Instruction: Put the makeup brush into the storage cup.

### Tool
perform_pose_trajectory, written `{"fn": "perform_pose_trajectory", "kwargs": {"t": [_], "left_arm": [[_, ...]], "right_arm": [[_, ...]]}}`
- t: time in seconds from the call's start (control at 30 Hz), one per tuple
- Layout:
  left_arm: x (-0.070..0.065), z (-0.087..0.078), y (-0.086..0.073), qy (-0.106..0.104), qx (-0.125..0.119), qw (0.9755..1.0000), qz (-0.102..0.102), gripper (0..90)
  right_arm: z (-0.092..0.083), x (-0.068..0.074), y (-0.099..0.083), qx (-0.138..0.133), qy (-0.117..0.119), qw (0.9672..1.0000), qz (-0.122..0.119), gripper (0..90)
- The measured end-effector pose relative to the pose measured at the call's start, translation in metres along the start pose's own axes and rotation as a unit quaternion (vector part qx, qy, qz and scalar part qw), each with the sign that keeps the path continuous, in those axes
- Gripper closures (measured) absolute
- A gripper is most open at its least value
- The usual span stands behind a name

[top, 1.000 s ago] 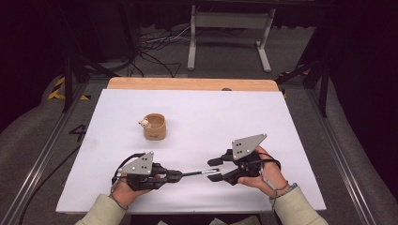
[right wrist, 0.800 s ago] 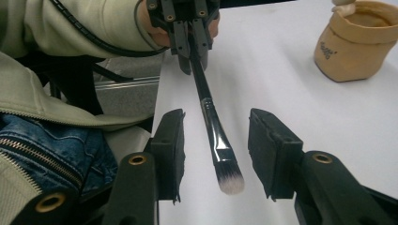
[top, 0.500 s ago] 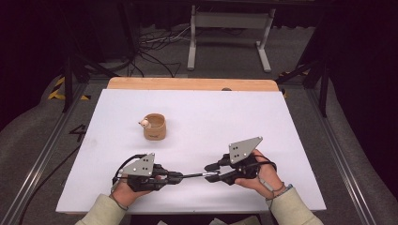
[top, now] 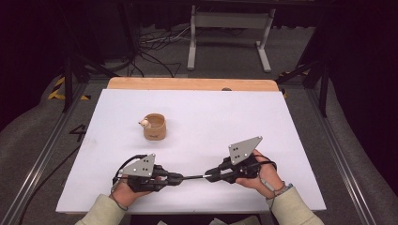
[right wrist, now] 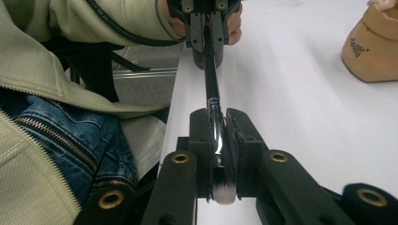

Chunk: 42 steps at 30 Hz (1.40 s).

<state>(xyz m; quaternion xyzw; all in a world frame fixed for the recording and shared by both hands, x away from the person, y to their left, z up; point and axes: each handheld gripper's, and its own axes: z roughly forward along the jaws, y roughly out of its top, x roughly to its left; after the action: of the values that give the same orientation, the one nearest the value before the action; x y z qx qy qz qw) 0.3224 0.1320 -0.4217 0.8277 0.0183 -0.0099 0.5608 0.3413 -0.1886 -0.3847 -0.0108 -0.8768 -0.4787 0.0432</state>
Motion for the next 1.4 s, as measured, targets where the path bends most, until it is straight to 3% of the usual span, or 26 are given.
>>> {"fn": "perform_pose_trajectory", "kwargs": {"t": [0.67, 0.77, 0.9, 1.07, 1.13, 1.27, 1.4], "left_arm": [[0.001, 0.001, 0.001, 0.000, -0.003, 1.0000, -0.005, 79.7], [0.002, 0.004, 0.003, 0.001, -0.005, 0.9999, -0.014, 57.6], [-0.001, 0.005, 0.010, 0.017, 0.003, 0.9998, -0.006, 50.1], [0.000, 0.010, 0.020, 0.039, 0.036, 0.9986, -0.010, 50.5], [-0.001, 0.013, 0.024, 0.041, 0.041, 0.9983, -0.005, 50.7], [-0.002, 0.022, 0.027, 0.048, 0.077, 0.9959, 0.000, 52.2], [-0.001, 0.028, 0.027, 0.045, 0.090, 0.9949, -0.007, 53.6]], "right_arm": [[-0.003, 0.001, 0.008, 0.013, 0.003, 0.9996, 0.024, 82.3], [-0.003, 0.001, 0.012, 0.031, 0.002, 0.9993, 0.021, 82.3], [-0.001, -0.001, 0.024, 0.066, -0.002, 0.9977, 0.013, 82.3], [0.003, -0.002, 0.035, 0.101, -0.006, 0.9948, 0.008, 82.4], [0.007, -0.002, 0.039, 0.120, -0.007, 0.9927, 0.005, 82.4], [0.013, -0.001, 0.047, 0.151, -0.014, 0.9884, 0.000, 82.4], [0.016, -0.001, 0.054, 0.169, -0.017, 0.9854, -0.005, 82.4]]}}
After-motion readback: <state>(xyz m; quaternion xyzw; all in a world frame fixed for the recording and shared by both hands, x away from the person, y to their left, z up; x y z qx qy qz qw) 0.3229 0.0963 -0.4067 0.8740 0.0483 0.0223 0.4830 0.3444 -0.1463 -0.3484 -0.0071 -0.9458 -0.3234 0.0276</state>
